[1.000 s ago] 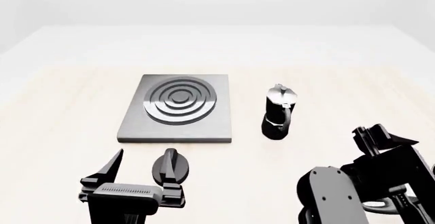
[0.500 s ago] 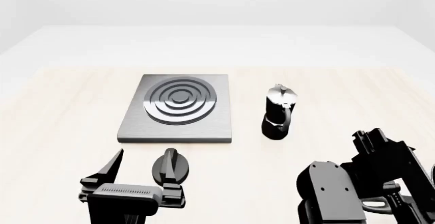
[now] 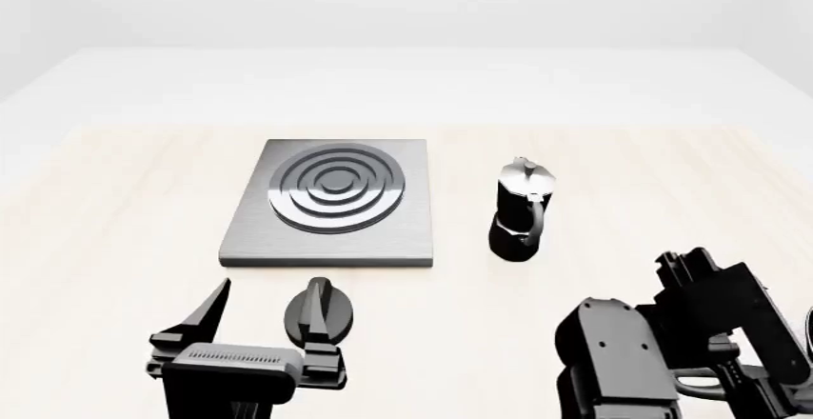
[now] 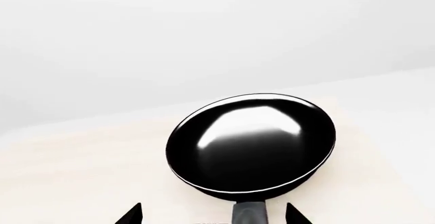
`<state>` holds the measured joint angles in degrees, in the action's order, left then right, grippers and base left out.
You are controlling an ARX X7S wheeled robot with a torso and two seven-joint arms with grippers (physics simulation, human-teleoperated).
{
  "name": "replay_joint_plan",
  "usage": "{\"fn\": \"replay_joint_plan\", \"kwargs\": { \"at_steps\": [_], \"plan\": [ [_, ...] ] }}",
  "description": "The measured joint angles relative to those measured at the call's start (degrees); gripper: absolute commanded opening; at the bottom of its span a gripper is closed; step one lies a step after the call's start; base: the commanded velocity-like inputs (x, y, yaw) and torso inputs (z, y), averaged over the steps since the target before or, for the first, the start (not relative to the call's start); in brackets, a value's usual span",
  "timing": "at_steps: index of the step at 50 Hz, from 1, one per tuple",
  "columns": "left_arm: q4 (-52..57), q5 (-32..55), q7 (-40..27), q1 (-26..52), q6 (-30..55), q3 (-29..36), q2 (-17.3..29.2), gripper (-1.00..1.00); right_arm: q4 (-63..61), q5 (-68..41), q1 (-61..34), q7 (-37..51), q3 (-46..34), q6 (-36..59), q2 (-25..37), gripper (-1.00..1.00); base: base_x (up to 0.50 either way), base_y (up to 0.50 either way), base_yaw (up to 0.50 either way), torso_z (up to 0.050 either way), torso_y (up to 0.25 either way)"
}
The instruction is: Put the frying pan on the stove.
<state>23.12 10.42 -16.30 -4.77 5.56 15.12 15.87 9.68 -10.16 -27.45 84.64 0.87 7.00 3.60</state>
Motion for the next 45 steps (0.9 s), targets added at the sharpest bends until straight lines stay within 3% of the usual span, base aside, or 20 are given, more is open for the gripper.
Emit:
{"fn": "replay_joint_plan", "kwargs": {
  "at_steps": [45],
  "plan": [
    [0.2, 0.7, -1.1, 0.2, -0.1, 0.7, 0.8, 1.0, 4.3, -6.4, -1.7, -4.7, 3.0, 3.2, 3.5, 1.0, 0.0, 0.0, 0.0, 0.0, 0.0]
  ]
}}
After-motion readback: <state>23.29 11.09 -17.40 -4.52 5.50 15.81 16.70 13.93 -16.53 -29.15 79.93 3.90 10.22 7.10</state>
